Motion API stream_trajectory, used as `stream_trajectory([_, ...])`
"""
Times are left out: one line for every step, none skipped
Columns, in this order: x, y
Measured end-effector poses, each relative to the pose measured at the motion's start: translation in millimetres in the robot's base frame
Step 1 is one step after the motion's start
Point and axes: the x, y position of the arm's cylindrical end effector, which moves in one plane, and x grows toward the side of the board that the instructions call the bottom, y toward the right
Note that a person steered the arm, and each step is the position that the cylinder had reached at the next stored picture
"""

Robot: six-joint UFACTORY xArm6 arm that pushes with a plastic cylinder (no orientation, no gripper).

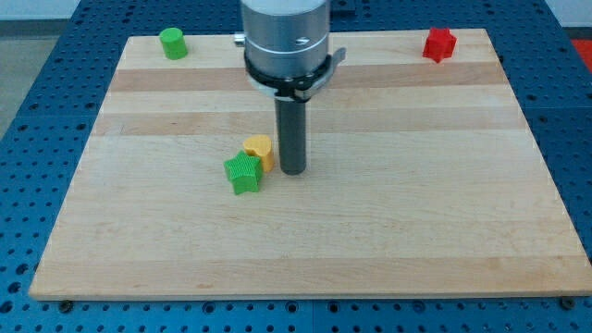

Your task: Move the yellow heart to the center left of the board

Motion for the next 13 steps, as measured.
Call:
stream_trajectory([-2,-23])
stream_trajectory([-14,-48])
stream_trajectory([-35,-53])
stream_trajectory([-57,-53])
stream_trajectory([-64,-53])
stream_trajectory([-68,-53])
stream_trajectory([-73,-68])
stream_trajectory([-75,-99])
stream_trajectory([-80,-123])
stream_trajectory([-84,-143])
stream_trajectory([-84,-162])
stream_trajectory([-84,-163])
stream_trajectory([-84,-163])
